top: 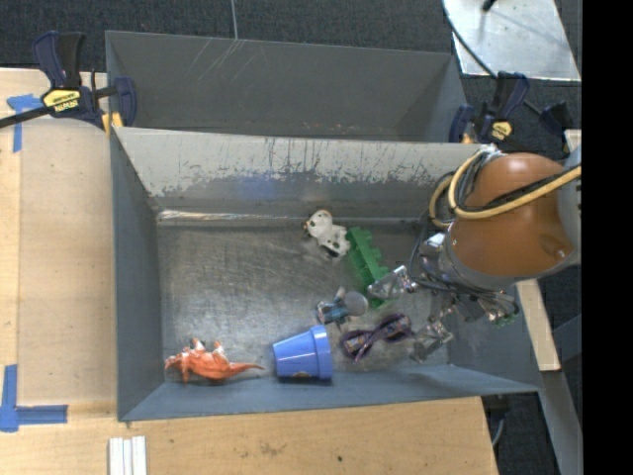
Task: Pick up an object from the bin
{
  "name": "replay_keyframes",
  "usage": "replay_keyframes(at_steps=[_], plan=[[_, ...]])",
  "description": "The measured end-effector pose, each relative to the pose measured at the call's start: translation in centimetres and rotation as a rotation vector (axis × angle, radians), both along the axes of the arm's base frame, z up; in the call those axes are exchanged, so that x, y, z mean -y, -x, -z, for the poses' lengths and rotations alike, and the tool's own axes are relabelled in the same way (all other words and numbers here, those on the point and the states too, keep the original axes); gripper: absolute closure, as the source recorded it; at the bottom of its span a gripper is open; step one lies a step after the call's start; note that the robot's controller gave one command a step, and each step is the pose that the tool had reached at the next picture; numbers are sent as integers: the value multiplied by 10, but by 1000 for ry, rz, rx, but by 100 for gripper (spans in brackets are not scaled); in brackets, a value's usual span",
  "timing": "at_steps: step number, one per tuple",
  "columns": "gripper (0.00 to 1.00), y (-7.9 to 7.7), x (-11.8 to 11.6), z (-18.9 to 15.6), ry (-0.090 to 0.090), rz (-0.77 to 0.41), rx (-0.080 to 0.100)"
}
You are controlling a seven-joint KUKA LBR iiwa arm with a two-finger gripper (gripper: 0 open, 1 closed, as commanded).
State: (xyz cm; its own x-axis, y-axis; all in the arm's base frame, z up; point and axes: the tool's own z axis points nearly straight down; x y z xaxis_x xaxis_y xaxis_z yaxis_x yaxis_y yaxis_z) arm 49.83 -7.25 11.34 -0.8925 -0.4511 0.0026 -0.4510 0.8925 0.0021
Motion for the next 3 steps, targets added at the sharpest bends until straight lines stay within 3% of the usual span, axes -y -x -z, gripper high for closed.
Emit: replay_keyframes(at_steps=[1, 2, 3], plan=[[0, 12, 14, -19, 1, -181, 8], [0, -1, -1, 31, 2, -327, 8], [100, -15, -11, 38, 2, -428, 24]])
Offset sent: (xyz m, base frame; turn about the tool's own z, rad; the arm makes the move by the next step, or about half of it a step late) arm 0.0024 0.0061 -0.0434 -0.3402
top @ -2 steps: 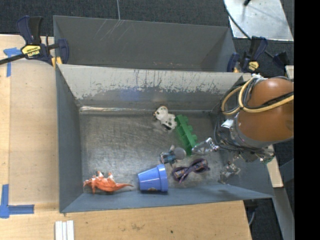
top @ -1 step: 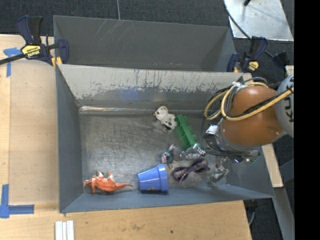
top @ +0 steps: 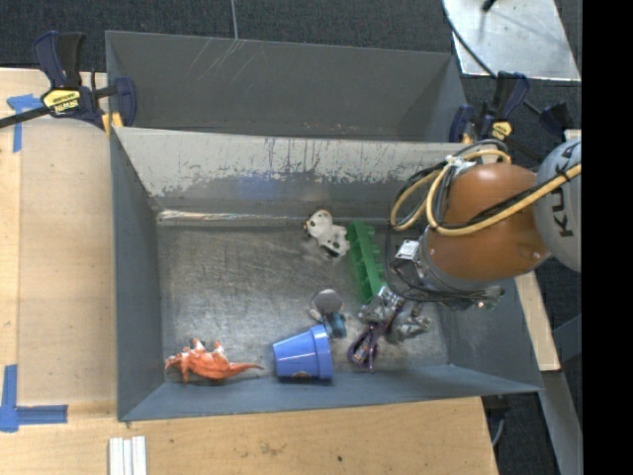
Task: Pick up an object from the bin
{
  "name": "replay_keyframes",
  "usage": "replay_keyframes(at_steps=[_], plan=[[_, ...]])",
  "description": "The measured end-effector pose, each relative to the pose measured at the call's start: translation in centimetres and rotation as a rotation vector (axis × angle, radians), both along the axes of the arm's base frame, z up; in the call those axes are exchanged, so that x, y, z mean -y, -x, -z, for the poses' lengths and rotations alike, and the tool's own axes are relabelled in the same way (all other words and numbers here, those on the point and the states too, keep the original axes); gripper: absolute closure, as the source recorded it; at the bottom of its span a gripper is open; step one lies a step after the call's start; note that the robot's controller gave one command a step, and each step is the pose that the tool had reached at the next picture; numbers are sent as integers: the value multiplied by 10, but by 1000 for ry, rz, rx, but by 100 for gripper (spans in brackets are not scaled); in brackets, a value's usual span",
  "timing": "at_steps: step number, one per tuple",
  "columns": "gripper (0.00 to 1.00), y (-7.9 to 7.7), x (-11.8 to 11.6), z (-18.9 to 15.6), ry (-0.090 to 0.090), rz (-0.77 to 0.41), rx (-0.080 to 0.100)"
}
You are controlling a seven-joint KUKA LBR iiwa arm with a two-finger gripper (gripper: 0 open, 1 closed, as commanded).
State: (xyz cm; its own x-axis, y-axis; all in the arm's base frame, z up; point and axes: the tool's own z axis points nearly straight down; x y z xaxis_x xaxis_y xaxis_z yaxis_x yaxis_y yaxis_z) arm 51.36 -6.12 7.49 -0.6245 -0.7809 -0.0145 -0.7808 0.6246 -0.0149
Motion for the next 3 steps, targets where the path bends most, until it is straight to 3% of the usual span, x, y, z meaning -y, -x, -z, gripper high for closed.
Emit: replay_keyframes(at_steps=[3], plan=[[100, 1, 0, -9, 2, 2, -14]])
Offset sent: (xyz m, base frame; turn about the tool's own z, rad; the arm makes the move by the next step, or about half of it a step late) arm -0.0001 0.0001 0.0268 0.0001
